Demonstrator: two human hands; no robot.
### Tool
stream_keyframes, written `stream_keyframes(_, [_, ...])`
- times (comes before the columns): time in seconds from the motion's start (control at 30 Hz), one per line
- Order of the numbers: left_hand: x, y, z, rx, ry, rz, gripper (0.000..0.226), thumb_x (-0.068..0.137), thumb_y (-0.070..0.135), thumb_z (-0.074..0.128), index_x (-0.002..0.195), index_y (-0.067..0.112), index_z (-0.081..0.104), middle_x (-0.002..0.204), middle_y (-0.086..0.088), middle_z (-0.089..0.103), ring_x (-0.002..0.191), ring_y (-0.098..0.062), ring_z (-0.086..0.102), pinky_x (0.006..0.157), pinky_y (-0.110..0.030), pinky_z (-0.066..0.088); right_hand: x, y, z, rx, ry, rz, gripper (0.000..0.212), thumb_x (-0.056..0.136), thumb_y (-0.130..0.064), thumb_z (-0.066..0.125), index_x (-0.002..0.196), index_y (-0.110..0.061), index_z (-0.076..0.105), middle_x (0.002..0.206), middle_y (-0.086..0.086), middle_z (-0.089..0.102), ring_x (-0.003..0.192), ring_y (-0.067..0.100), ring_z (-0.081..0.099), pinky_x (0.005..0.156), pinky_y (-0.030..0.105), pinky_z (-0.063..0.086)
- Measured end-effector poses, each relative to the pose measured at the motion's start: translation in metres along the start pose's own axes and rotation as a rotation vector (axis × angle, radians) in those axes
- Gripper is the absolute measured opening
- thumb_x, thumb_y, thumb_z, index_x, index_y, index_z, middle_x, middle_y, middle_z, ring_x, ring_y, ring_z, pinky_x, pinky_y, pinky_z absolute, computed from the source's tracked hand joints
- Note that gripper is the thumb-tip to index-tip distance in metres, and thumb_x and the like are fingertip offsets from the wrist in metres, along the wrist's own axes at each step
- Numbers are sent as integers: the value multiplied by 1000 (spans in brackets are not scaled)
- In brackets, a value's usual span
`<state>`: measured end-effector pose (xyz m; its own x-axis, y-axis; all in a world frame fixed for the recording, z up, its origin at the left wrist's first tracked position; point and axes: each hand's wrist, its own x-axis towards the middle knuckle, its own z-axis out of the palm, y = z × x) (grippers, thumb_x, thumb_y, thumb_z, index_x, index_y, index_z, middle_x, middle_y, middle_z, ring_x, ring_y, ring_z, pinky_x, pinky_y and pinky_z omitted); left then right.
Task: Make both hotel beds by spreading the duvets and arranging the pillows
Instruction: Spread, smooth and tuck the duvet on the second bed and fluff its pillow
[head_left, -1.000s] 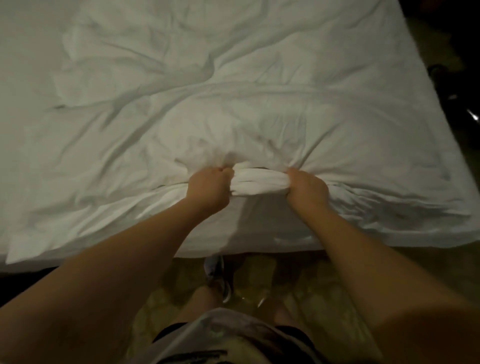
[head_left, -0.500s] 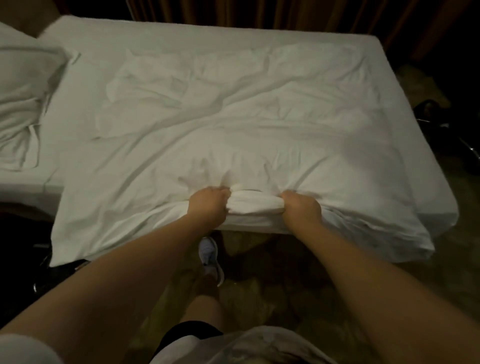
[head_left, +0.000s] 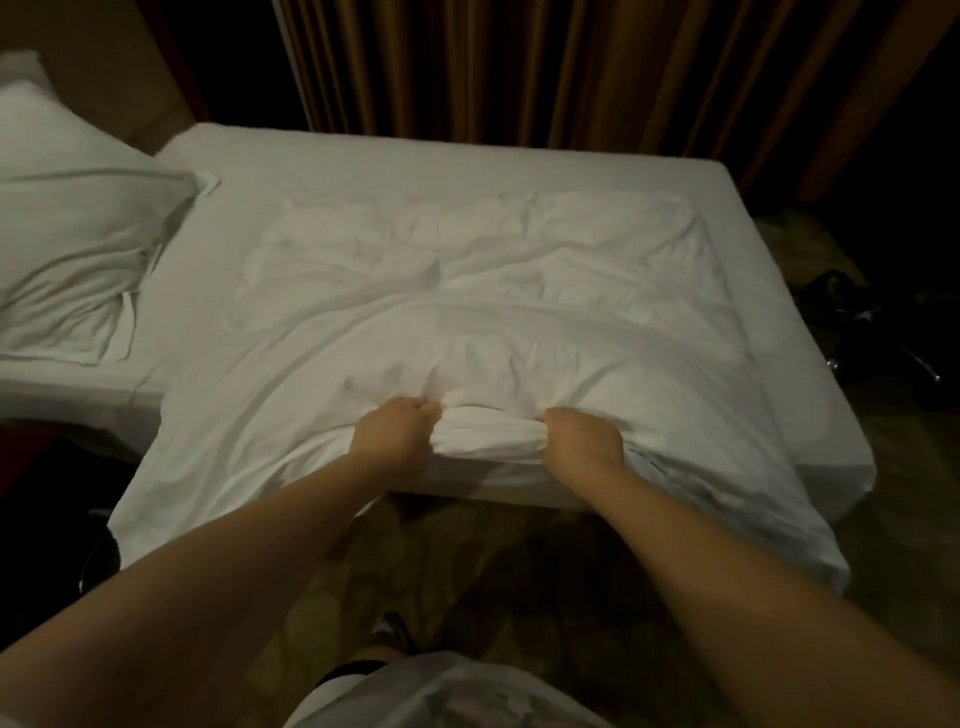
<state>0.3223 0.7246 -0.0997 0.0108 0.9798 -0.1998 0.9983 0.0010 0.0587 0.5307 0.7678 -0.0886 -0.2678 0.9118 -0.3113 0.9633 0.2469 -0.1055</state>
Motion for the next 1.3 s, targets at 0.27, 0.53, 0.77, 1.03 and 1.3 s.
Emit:
stream_keyframes(0.27, [84,-8,-112,135,235,-57,40,88,17,48,127,23,46,113,-7,56,105,-27,55,79,-33,44,74,3,-109,-25,282,-42,26,92,-12,42,116,-13,51,120,10,59,110,30,56,88,34,41])
stream_keyframes(0.53, [260,-42,-182,254,171,-49,33,93,22,42,125,22,46,118,-7,55,111,-27,54,78,-32,39,243,4,-182,-126,355,10,26,90,-7,43,111,-17,53,112,4,63,105,26,59,87,34,35])
stream_keyframes(0.77, [484,-91,-215,368,106,-50,25,94,18,41,119,18,46,118,-6,58,109,-27,56,77,-32,31,443,2,-242,-226,391,-4,26,88,-5,46,112,-13,50,105,5,65,96,26,60,85,35,34])
stream_keyframes(1.03, [659,-118,-164,331,145,-161,43,90,23,51,131,22,39,128,-3,48,121,-24,43,102,-43,27,625,10,-230,-399,412,-78,25,78,-13,64,102,-14,55,82,6,64,77,27,61,79,38,41])
stream_keyframes(1.3, [745,-138,-37,-69,390,5,58,64,17,51,120,2,61,117,-18,64,110,-37,60,101,-45,22,762,39,-132,-190,447,-144,46,70,-13,26,99,-10,63,76,11,65,73,31,61,85,43,45])
